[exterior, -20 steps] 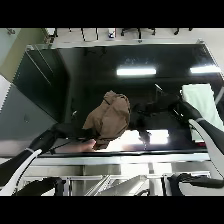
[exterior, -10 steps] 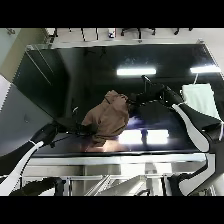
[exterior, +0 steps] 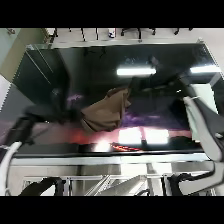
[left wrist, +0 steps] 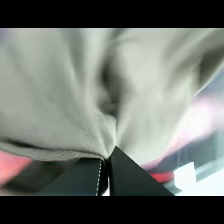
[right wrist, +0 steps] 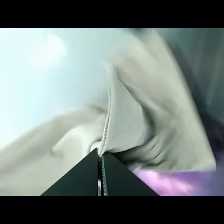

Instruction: Fold the shirts.

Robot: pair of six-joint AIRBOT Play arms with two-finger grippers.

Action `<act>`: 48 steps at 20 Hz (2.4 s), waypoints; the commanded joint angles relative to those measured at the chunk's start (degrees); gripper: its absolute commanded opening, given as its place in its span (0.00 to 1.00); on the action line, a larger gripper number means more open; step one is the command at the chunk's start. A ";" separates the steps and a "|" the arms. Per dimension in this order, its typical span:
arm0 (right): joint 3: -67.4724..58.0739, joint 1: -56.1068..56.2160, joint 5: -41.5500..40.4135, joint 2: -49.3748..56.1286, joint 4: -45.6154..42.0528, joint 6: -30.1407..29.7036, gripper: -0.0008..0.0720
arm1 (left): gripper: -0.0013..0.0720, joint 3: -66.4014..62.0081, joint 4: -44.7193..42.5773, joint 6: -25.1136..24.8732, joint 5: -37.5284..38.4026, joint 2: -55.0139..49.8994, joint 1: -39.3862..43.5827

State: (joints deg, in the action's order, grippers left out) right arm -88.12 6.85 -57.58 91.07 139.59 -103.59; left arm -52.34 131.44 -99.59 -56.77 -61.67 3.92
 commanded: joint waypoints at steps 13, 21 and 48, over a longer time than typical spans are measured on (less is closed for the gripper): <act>-14.34 -5.68 -6.12 -44.74 -7.52 -6.45 0.04 | 0.05 -50.05 3.78 1.07 -11.63 21.49 -30.56; 7.87 -2.62 -9.27 -25.11 -7.39 -3.76 0.04 | 0.05 -23.85 -2.86 -3.72 -5.60 2.21 -7.54; 20.63 -6.73 0.35 -3.08 -6.91 -7.96 0.04 | 0.96 20.68 4.76 20.31 13.00 -2.91 24.50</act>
State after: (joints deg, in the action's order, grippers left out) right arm -67.48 0.14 -56.77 87.99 132.64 -111.50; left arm -41.56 131.37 -82.89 -59.02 -68.07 20.47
